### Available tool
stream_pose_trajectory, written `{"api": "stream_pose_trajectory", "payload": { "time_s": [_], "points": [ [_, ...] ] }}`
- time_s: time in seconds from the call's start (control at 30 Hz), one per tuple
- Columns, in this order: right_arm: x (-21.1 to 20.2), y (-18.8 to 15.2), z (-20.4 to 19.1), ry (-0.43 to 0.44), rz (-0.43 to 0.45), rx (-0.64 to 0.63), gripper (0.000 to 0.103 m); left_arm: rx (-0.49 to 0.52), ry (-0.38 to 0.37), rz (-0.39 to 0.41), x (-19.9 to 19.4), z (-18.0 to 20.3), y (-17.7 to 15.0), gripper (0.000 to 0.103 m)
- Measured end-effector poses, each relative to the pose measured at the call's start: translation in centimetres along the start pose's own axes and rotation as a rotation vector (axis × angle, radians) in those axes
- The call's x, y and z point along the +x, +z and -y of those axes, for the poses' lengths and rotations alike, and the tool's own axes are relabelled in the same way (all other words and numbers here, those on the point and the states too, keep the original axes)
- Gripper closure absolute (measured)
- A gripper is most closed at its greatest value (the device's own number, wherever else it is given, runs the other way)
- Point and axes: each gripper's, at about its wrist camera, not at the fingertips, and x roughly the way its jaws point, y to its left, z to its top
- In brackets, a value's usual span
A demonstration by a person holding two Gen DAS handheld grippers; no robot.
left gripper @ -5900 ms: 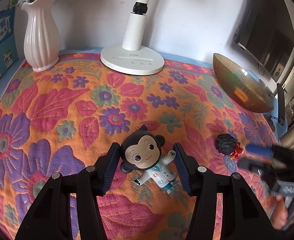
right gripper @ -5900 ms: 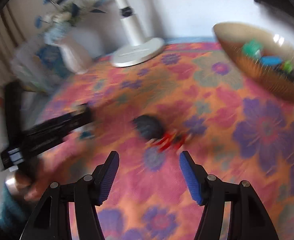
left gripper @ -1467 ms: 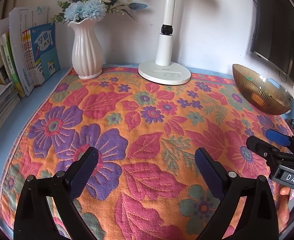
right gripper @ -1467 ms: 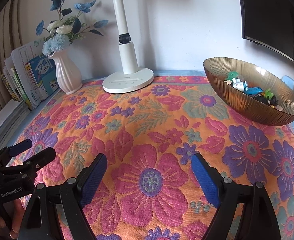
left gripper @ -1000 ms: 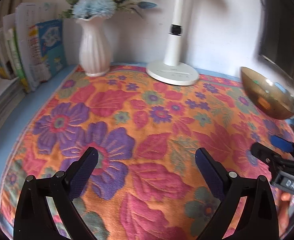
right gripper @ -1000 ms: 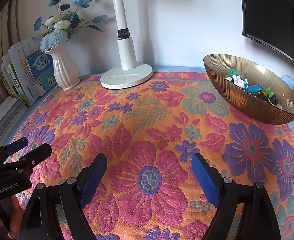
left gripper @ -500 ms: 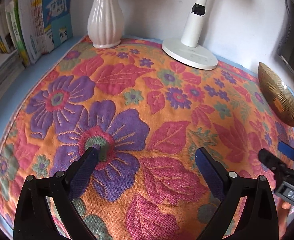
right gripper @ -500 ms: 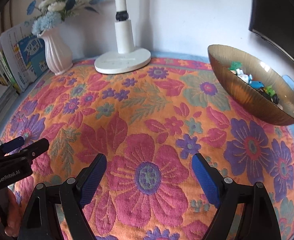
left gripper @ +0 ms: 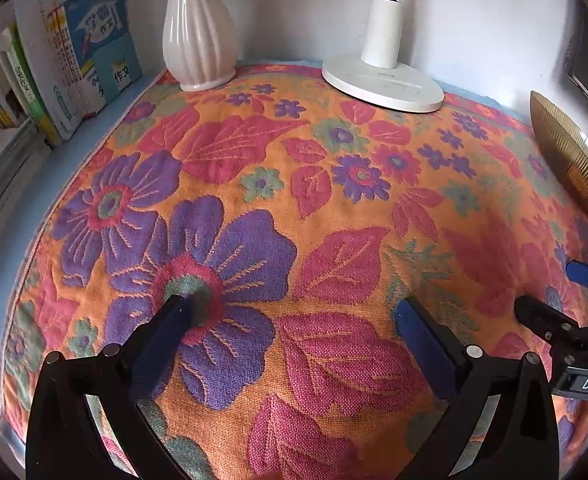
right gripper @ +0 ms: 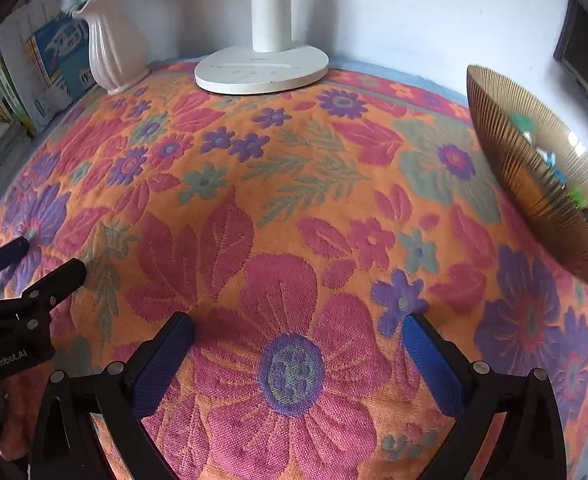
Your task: Organize rigid objects
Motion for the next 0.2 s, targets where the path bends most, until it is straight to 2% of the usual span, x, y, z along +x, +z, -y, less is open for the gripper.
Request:
{"api": "stream_pose_trajectory", "payload": {
  "time_s": [0.1,0.2],
  "points": [
    [-0.31,-1.12,0.20,0.001,0.099,0.018,0.000,-0.001,-0.006,-0.002,-0.04,-0.14,0.04,0.000],
    [-0.39,-1.38,0.36,0.010,0.105,0.022,0.000,0.006,-0.003,-0.001,0.00,-0.07,0.03,0.000]
  ]
}}
